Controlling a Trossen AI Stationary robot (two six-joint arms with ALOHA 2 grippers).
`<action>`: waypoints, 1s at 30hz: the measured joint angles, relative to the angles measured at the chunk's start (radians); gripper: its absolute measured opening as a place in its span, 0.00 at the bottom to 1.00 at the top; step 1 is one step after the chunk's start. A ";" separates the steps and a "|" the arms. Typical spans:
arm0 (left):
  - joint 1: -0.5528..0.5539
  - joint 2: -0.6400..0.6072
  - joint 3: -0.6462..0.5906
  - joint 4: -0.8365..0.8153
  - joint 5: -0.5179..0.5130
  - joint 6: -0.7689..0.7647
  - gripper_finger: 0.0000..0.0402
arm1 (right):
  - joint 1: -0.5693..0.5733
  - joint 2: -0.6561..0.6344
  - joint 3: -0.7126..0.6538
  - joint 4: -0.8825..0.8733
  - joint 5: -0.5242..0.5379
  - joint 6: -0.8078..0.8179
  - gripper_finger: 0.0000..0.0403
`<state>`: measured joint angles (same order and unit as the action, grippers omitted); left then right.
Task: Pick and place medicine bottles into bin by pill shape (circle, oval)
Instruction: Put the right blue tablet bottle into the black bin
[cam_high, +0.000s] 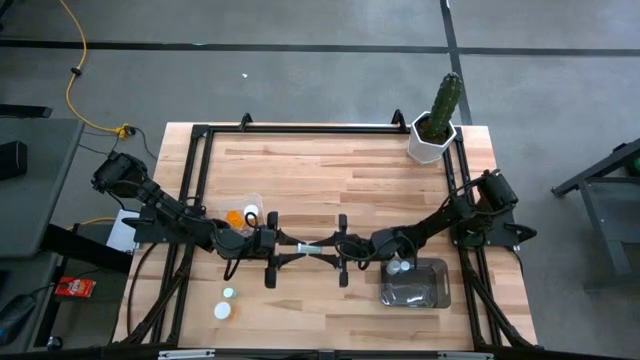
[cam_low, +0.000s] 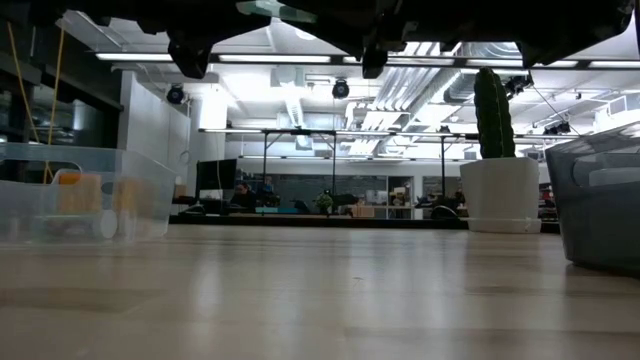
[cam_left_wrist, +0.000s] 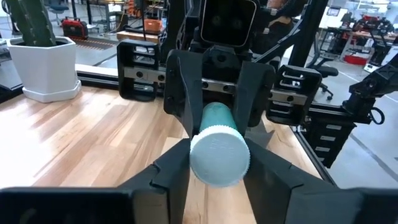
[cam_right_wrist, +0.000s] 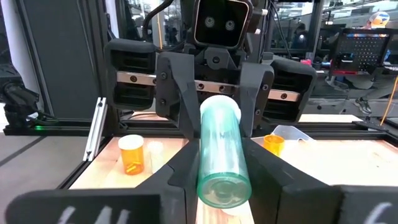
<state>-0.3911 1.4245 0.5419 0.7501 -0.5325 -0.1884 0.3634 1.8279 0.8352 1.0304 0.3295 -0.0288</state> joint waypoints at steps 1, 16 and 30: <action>-0.006 -0.002 0.000 -0.003 0.004 0.000 0.33 | 0.000 -0.005 0.000 -0.011 0.001 -0.005 0.22; -0.088 -0.205 -0.001 -0.237 -0.062 0.024 0.53 | 0.132 -0.181 -0.021 -0.320 0.400 -0.106 0.22; -0.138 -0.268 0.000 -0.337 -0.184 0.026 0.52 | 0.271 -0.649 -0.604 -0.061 0.611 0.201 0.22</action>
<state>-0.5286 1.1561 0.5415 0.4128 -0.7166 -0.1622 0.6344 1.1788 0.2317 0.9695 0.9401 0.1724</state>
